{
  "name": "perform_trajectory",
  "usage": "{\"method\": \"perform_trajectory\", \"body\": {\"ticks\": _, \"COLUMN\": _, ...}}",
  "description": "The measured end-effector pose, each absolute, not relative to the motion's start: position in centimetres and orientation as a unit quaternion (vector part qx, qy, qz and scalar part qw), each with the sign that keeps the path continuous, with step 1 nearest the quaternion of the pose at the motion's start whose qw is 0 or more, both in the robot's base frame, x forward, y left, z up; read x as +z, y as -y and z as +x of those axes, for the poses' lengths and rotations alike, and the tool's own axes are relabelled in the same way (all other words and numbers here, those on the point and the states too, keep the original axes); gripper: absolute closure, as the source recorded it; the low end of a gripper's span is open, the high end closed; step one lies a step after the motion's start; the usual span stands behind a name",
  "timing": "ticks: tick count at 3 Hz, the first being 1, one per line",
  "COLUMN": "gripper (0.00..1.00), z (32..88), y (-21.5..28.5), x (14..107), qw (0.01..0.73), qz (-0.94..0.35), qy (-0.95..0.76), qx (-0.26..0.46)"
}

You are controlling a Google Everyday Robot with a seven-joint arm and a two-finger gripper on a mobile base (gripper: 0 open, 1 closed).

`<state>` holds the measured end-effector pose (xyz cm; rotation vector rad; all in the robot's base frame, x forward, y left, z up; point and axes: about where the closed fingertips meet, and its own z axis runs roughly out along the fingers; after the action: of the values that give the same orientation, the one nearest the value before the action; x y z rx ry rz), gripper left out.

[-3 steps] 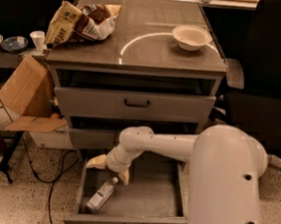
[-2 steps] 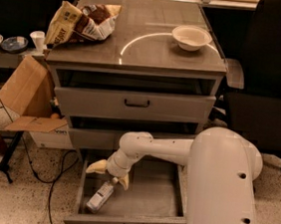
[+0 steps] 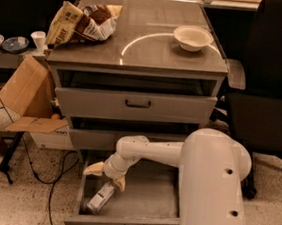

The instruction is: Pick blue plastic bottle from bottom drawer and place on counter

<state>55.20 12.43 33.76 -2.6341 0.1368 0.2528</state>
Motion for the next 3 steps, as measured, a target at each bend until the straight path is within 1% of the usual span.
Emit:
{"method": "perform_trajectory", "body": {"ticks": 1, "gripper": 0.0, "z": 56.0, "y": -14.1, "x": 29.5, "qw": 0.243, "qz": -0.963, "qy": -0.05, "qx": 0.107}}
{"method": "perform_trajectory", "body": {"ticks": 2, "gripper": 0.0, "z": 56.1, "y": -14.7, "x": 24.6, "qw": 0.234, "qz": -0.96, "qy": -0.071, "qx": 0.139}}
{"method": "perform_trajectory", "body": {"ticks": 3, "gripper": 0.0, "z": 56.0, "y": -15.3, "x": 18.8, "qw": 0.206, "qz": -0.958, "qy": -0.097, "qx": 0.176}}
